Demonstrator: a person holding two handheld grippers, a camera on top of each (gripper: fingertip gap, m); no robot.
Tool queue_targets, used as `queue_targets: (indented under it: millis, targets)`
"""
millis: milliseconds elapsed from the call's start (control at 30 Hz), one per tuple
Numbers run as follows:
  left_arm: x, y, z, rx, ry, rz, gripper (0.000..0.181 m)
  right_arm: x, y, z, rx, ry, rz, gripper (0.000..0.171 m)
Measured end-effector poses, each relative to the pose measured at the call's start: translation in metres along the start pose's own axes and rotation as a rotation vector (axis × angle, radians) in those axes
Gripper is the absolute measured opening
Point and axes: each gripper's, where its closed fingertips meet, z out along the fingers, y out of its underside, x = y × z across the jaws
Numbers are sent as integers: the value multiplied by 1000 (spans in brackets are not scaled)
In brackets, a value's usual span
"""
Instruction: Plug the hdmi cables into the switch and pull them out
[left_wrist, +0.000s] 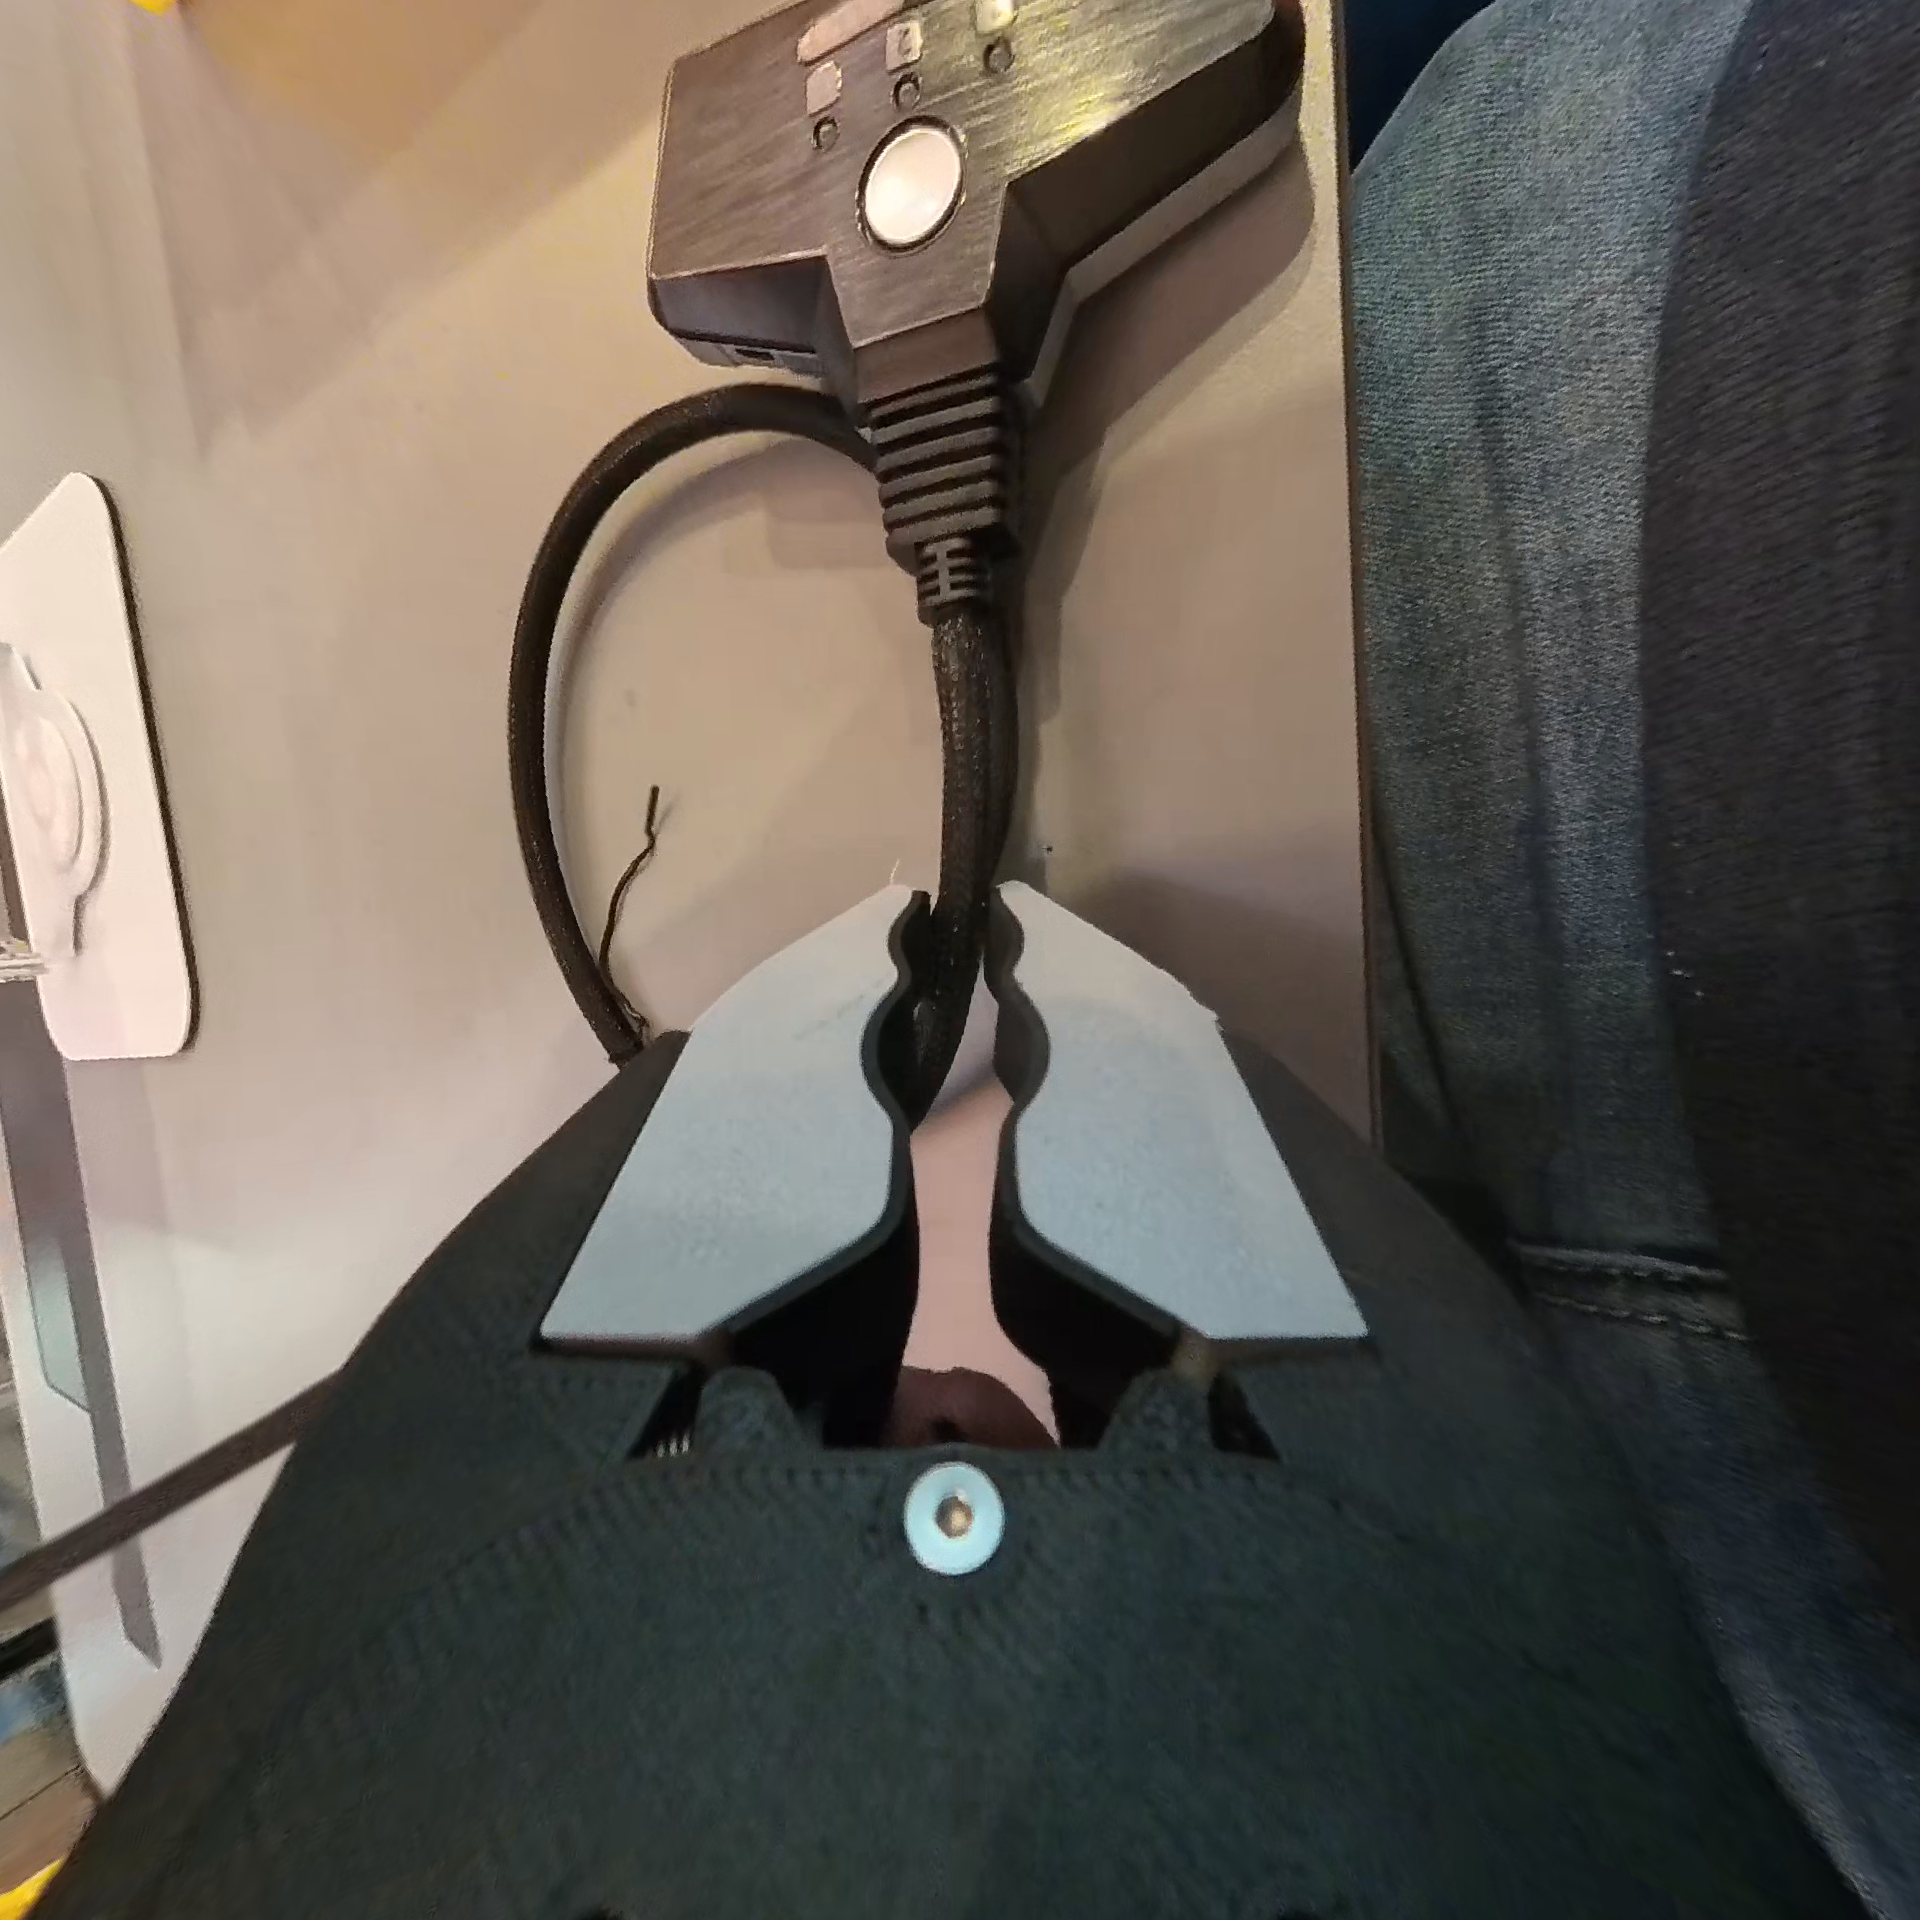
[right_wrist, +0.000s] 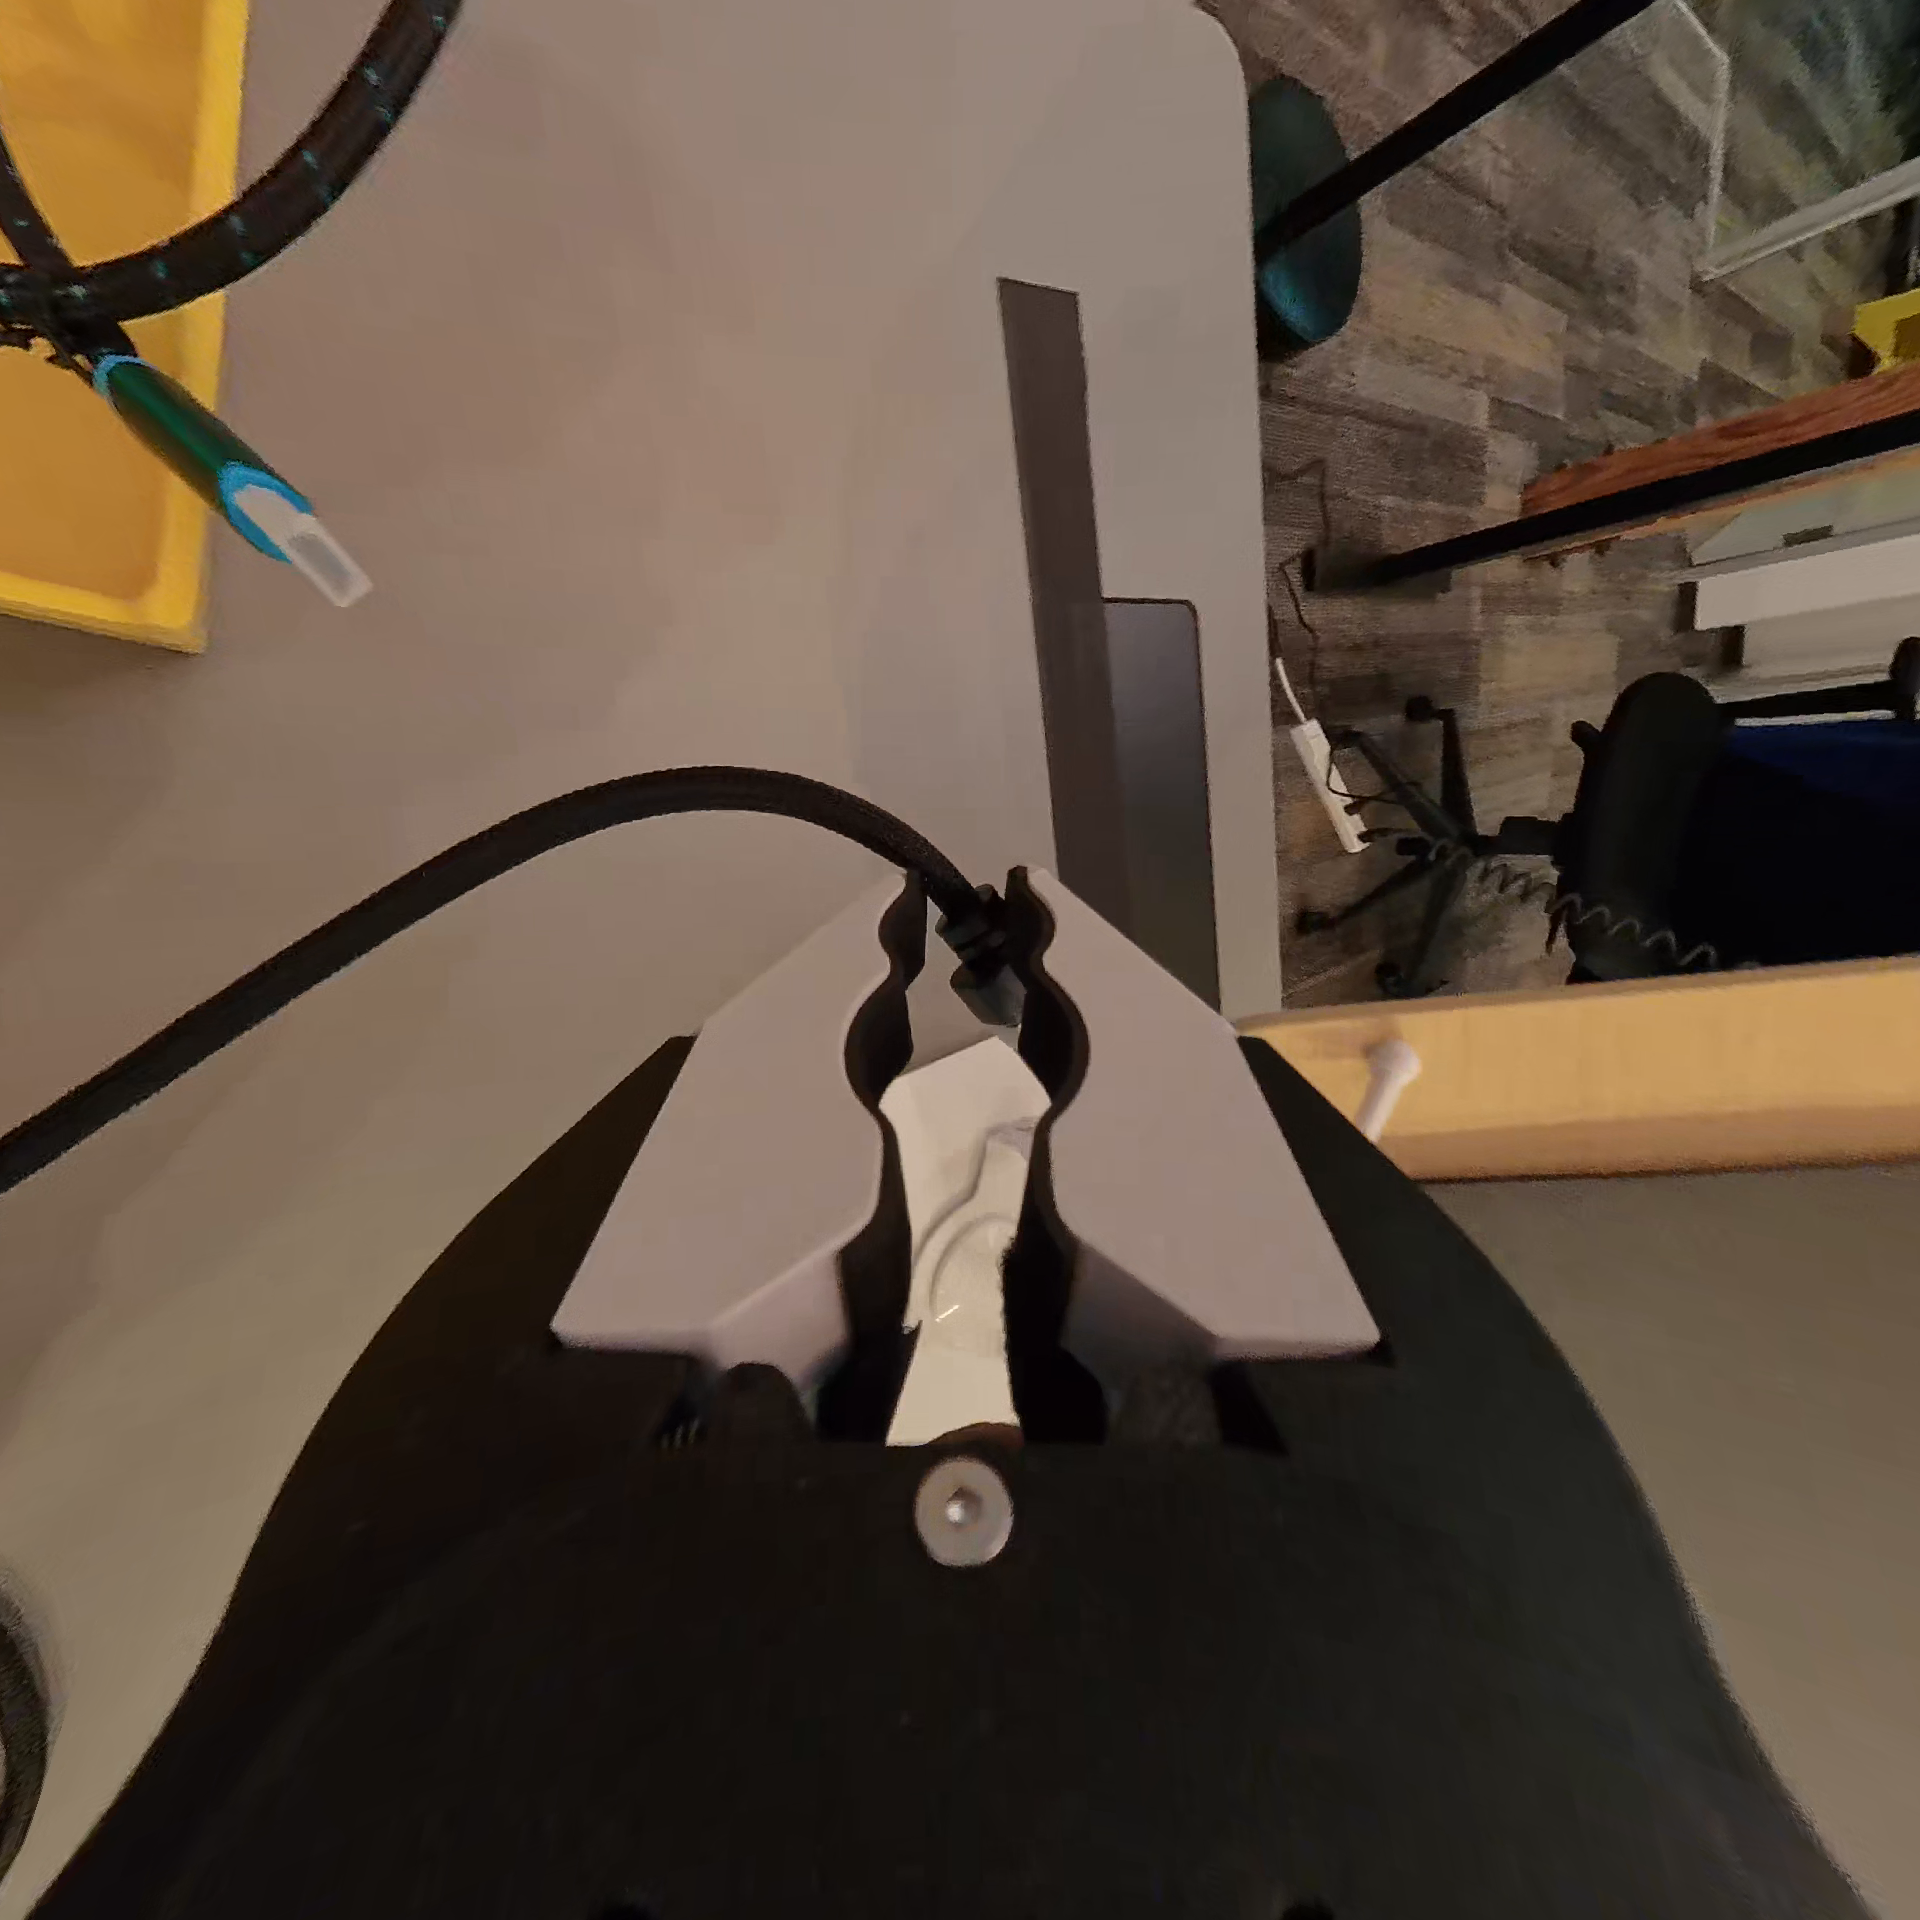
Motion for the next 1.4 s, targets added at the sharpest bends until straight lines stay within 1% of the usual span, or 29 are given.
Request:
queue_targets:
  millis: [100,167,267,333,400,500,667,833,967,1067,1133,1233,1400]
  targets:
    - [0,0,0,3,4,-8,9,14,2,-5,14,25,33,14]
    - [0,0,0,-4,-4,6,9,17,4,-9,23,5,65,14]
    - [-1,1,0,-18,-16,2,8,7,5,-16,21,-32,45,13]
    - [-1,2,1,-17,-17,-5,7,-5,18,-19,-43,-54,-22,11]
    - [0,2,1,-17,-16,-8,7,-19,41,-23,-126,-90,-72,9]
    - [0,2,1,-15,-13,-17,7,-38,86,-33,-257,-152,-94,7]
    - [0,2,1,-10,-16,-33,7,-75,172,-63,-502,-249,-119,6]
    - [0,2,1,-15,-28,-35,7,-123,241,-98,-639,-394,-1,6]
    - [0,2,1,-19,-31,-39,7,-176,271,-122,-709,-571,55,6]
    - [0,2,1,-22,-37,-36,7,-214,277,-134,-693,-712,90,6]
    - [0,2,1,-24,-39,-32,7,-230,286,-142,-719,-756,112,5]
    - [-1,2,1,-21,-40,-33,7,-254,287,-146,-697,-841,165,5]
    - [-1,2,0,-16,-41,-35,7,-286,272,-154,-611,-1017,248,5]
